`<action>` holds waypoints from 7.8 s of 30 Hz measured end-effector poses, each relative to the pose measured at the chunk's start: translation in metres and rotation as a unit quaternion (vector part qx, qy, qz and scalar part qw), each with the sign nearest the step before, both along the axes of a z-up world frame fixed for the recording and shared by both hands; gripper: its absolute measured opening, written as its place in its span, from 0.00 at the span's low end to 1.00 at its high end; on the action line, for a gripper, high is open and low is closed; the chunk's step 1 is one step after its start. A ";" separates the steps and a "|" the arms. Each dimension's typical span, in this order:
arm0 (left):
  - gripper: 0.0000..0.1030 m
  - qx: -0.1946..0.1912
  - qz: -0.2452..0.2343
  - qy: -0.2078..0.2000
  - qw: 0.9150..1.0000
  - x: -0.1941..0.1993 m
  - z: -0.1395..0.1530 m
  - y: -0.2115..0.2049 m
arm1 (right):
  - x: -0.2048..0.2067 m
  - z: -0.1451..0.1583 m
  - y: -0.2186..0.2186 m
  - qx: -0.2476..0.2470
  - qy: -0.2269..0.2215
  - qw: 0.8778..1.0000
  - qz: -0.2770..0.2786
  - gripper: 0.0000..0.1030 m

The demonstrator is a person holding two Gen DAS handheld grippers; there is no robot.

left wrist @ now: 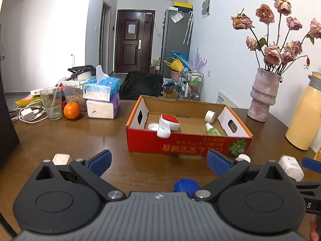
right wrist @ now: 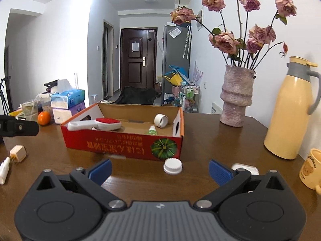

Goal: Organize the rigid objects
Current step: 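Withdraw both tools from the box back over the table, then grasp the purple cap with the right tool while the left tool nears the white spray bottle, then lift the white spray bottle with the left tool while the right tool holds the purple cap, then carry the spray bottle and purple cap over the cardboard box with both tools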

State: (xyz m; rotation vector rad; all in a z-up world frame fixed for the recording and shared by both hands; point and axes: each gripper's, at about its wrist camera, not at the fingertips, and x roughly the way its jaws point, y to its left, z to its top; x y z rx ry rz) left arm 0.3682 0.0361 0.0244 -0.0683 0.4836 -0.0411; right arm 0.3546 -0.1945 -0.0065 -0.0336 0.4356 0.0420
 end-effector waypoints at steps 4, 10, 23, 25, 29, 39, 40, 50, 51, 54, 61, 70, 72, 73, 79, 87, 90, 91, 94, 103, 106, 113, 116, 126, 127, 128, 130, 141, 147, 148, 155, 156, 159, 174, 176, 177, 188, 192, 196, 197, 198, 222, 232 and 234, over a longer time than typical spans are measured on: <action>1.00 -0.005 -0.002 0.008 1.000 -0.013 -0.010 0.001 | -0.018 -0.001 -0.002 -0.001 -0.004 1.000 -0.005 1.00; 1.00 -0.013 0.002 0.017 1.000 -0.029 -0.022 0.006 | -0.041 -0.005 0.001 -0.026 -0.016 0.999 -0.015 1.00; 1.00 -0.017 0.024 0.004 1.000 -0.060 -0.030 0.025 | -0.059 -0.016 0.002 -0.005 -0.001 1.000 0.001 1.00; 1.00 -0.018 0.030 0.004 0.999 -0.062 -0.030 0.029 | -0.060 -0.016 0.005 -0.003 -0.002 1.000 0.008 1.00; 1.00 -0.017 0.044 0.004 0.999 -0.066 -0.031 0.039 | -0.060 -0.018 0.013 -0.001 -0.002 1.000 0.020 1.00; 1.00 -0.012 0.074 0.005 0.997 -0.076 -0.033 0.064 | -0.057 -0.022 0.040 -0.008 0.007 0.998 0.063 1.00; 1.00 -0.012 0.076 0.005 0.997 -0.077 -0.034 0.066 | -0.057 -0.022 0.042 -0.009 0.007 0.998 0.068 1.00; 1.00 -0.016 0.100 0.010 0.995 -0.084 -0.038 0.084 | -0.051 -0.024 0.062 -0.018 0.013 0.995 0.102 1.00; 1.00 -0.016 0.103 0.011 0.995 -0.084 -0.039 0.086 | -0.051 -0.024 0.064 -0.019 0.014 0.994 0.105 1.00; 1.00 -0.017 0.109 0.013 0.994 -0.085 -0.040 0.091 | -0.048 -0.026 0.069 -0.022 0.016 0.993 0.112 1.00; 1.00 -0.018 0.124 0.021 0.992 -0.083 -0.044 0.100 | -0.040 -0.030 0.080 -0.026 0.027 0.990 0.135 1.00; 1.00 -0.025 0.143 0.034 0.989 -0.078 -0.052 0.114 | -0.006 -0.047 0.099 -0.037 0.065 0.984 0.163 0.92; 1.00 -0.025 0.146 0.037 0.988 -0.077 -0.053 0.116 | 0.002 -0.051 0.104 -0.041 0.072 0.983 0.166 0.90; 1.00 -0.025 0.147 0.038 0.988 -0.076 -0.054 0.118 | 0.005 -0.053 0.105 -0.043 0.076 0.982 0.166 0.89; 1.00 -0.026 0.155 0.045 0.987 -0.069 -0.058 0.126 | 0.025 -0.063 0.113 -0.041 0.100 0.980 0.169 0.82; 1.00 -0.027 0.166 0.056 0.984 -0.054 -0.065 0.135 | 0.039 -0.073 0.111 -0.015 0.136 0.975 0.174 0.51; 1.00 -0.026 0.171 0.062 0.983 -0.047 -0.067 0.137 | 0.038 -0.074 0.110 -0.016 0.131 0.976 0.172 0.51; 1.00 -0.025 0.173 0.064 0.982 -0.044 -0.068 0.138 | 0.036 -0.074 0.109 -0.019 0.125 0.977 0.170 0.51; 1.00 -0.024 0.191 0.070 0.979 -0.034 -0.072 0.142 | 0.036 -0.072 0.107 -0.012 0.116 0.979 0.169 0.51; 1.00 -0.021 0.227 0.097 0.969 -0.001 -0.082 0.150 | 0.034 -0.064 0.089 0.019 0.086 0.986 0.144 0.51; 1.00 -0.015 0.240 0.105 0.965 0.009 -0.084 0.151 | 0.034 -0.064 0.085 0.024 0.083 0.987 0.137 0.51; 0.74 -0.010 0.256 0.130 0.958 0.024 -0.096 0.151 | 0.033 -0.064 0.083 0.033 0.076 0.987 0.137 0.51; 0.61 -0.002 0.255 0.130 0.958 0.027 -0.098 0.149 | 0.033 -0.064 0.083 0.034 0.076 0.987 0.138 0.51; 0.30 0.005 0.242 0.112 0.964 0.021 -0.099 0.143 | 0.030 -0.063 0.083 0.034 0.070 0.987 0.137 0.51; 0.30 0.004 0.241 0.111 0.964 0.020 -0.099 0.142 | 0.030 -0.063 0.083 0.034 0.069 0.988 0.137 0.51; 0.29 0.003 0.240 0.109 0.965 0.018 -0.099 0.141 | 0.029 -0.062 0.083 0.034 0.067 0.988 0.137 0.51; 0.28 0.001 0.237 0.102 0.966 0.013 -0.097 0.138 | 0.028 -0.061 0.082 0.036 0.063 0.988 0.137 0.51; 0.27 -0.011 0.202 0.079 0.976 -0.015 -0.091 0.112 | 0.018 -0.058 0.072 0.047 0.048 0.989 0.131 0.51; 0.27 -0.013 0.178 0.073 0.981 -0.025 -0.086 0.096 | 0.009 -0.056 0.065 0.053 0.040 0.990 0.126 0.51; 0.27 -0.013 0.173 0.071 0.982 -0.027 -0.085 0.093 | 0.008 -0.056 0.063 0.054 0.039 0.990 0.125 0.51; 0.27 -0.014 0.131 0.053 0.990 -0.036 -0.071 0.067 | -0.001 -0.053 0.051 0.063 0.033 0.991 0.115 0.51; 0.27 -0.014 0.126 0.050 0.991 -0.037 -0.068 0.063 | -0.002 -0.052 0.050 0.064 0.033 0.991 0.114 0.51; 0.27 -0.015 0.112 0.043 0.993 -0.038 -0.063 0.053 | -0.005 -0.051 0.045 0.066 0.030 0.991 0.111 0.51; 0.28 -0.005 0.041 0.012 0.999 -0.029 -0.035 -0.001 | -0.012 -0.033 0.025 0.072 0.005 0.993 0.093 0.51; 0.28 -0.003 0.032 0.010 0.999 -0.026 -0.032 -0.008 | -0.011 -0.031 0.023 0.072 0.001 0.993 0.091 0.51; 0.28 -0.002 0.029 0.009 1.000 -0.025 -0.031 -0.011 | -0.011 -0.029 0.022 0.071 -0.001 0.993 0.089 0.51; 0.28 -0.001 -0.002 -0.003 1.000 -0.003 -0.017 -0.040 | 0.001 -0.017 0.010 0.068 -0.018 0.995 0.073 0.51; 0.28 -0.001 -0.007 -0.008 1.000 0.005 -0.013 -0.049 | 0.009 -0.013 0.005 0.069 -0.024 0.995 0.068 0.51; 0.28 -0.004 -0.010 -0.010 1.000 0.016 -0.010 -0.055 | 0.019 -0.009 0.002 0.070 -0.029 0.995 0.064 0.51; 0.28 -0.005 -0.011 -0.010 1.000 0.019 -0.009 -0.056 | 0.021 -0.008 0.002 0.069 -0.031 0.995 0.063 0.51; 0.28 -0.006 -0.011 -0.009 1.000 0.022 -0.009 -0.057 | 0.024 -0.007 0.001 0.068 -0.032 0.995 0.062 0.51; 0.28 -0.023 0.010 -0.015 1.000 0.104 -0.003 -0.064 | 0.109 -0.003 0.001 0.081 -0.041 0.995 0.037 0.51; 0.28 -0.026 0.016 -0.008 1.000 0.134 -0.007 -0.064 | 0.136 -0.009 0.003 0.071 -0.034 0.996 0.035 0.51; 0.28 -0.026 0.016 -0.008 1.000 0.139 -0.008 -0.064 | 0.141 -0.009 0.002 0.072 -0.034 0.996 0.036 0.51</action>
